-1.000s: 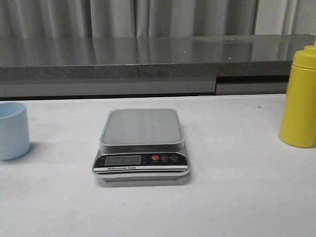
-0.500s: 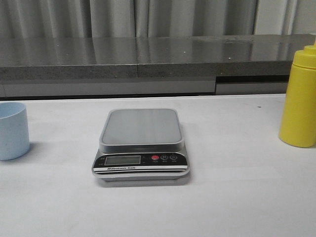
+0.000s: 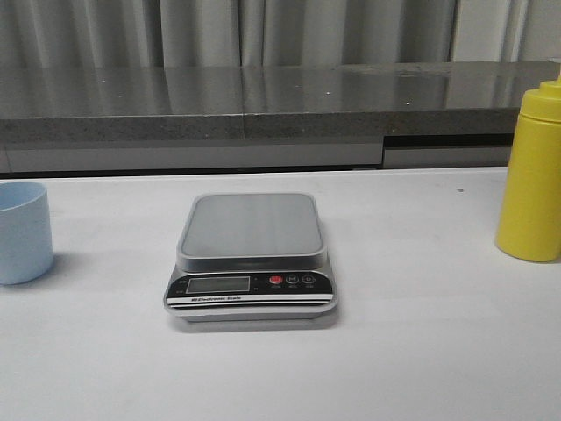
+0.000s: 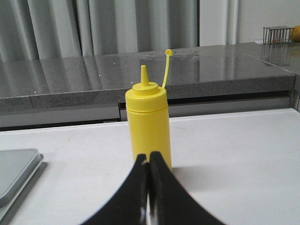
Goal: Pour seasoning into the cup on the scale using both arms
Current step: 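Move the left gripper above the light blue cup, then grasp the light blue cup with the left gripper and lift it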
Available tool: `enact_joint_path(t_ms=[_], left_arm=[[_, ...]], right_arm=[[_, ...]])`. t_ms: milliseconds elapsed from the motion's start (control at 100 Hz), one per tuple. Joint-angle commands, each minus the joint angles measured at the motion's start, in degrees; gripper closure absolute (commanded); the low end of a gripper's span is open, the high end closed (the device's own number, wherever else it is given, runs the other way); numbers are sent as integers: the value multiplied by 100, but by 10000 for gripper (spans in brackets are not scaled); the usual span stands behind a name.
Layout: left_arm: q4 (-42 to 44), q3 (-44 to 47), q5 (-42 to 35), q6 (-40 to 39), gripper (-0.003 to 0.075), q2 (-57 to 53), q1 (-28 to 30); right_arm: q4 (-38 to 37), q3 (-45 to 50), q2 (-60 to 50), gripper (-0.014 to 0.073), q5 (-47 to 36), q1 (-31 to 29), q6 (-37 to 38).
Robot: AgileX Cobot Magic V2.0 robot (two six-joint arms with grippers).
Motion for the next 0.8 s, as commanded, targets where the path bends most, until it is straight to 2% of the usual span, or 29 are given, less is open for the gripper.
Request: enact_joint_path(t_ms=[0, 210, 280, 400, 520, 600, 650, 790], left_arm=[[-47, -600, -19, 0, 741, 652, -28], [-24, -1557, 464, 0, 737, 2165, -28], [-24, -1826, 464, 0, 708, 2629, -28], [-24, -2214, 379, 0, 568, 3309, -28], [-24, -2535, 273, 0, 332, 3909, -28], [-24, -2763, 288, 0, 218, 4285, -28], [-24, -2907, 392, 0, 190, 4505, -28], [-24, -3451, 1220, 0, 204, 5213, -28]], right_arm=[[19, -106, -105, 662, -447, -14, -56], [19, -106, -105, 662, -447, -14, -56], [19, -106, -105, 662, -447, -14, -56], [19, -106, -105, 662, -447, -14, -56], [19, -106, -105, 662, -447, -14, -56], [19, -106, -105, 662, -447, -14, -56], [19, -106, -105, 662, -447, -14, -56], [19, -106, -105, 662, -447, -14, -56]])
